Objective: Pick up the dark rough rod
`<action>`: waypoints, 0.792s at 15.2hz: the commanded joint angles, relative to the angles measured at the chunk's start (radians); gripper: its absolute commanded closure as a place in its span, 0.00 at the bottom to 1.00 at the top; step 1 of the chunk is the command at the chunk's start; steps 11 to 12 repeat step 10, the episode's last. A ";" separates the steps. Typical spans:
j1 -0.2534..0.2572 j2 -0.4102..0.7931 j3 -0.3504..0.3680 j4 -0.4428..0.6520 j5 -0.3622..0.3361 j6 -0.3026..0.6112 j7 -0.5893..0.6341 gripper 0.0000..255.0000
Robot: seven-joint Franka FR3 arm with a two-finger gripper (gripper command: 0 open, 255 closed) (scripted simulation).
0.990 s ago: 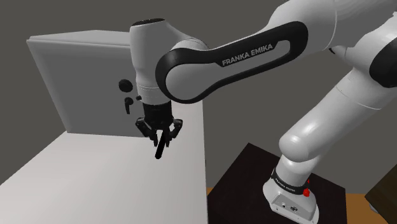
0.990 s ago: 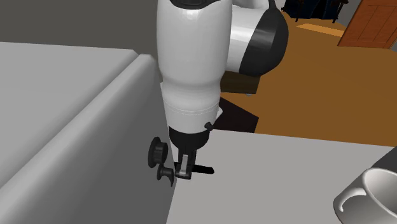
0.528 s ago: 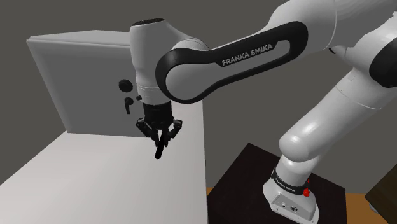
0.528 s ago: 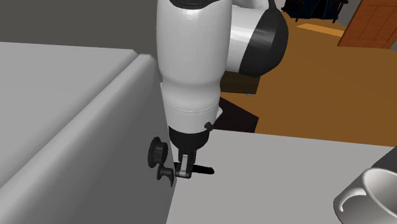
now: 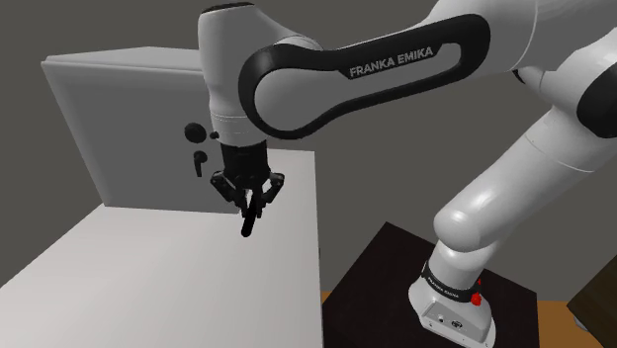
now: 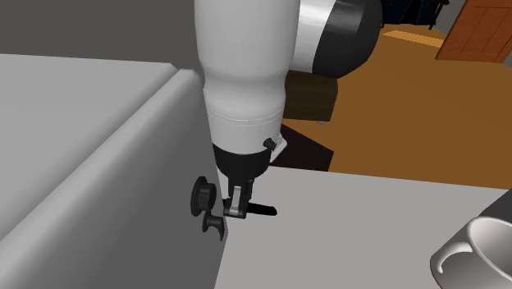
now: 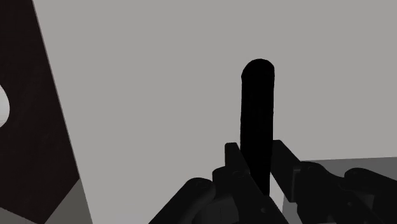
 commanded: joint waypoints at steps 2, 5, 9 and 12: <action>-0.002 -0.004 -0.009 0.040 -0.001 -0.039 -0.001 1.00; -0.003 -0.007 -0.017 0.077 -0.001 -0.079 -0.004 1.00; -0.005 -0.007 -0.023 0.119 -0.003 -0.121 -0.004 1.00; -0.005 -0.007 -0.023 0.119 -0.003 -0.121 -0.004 1.00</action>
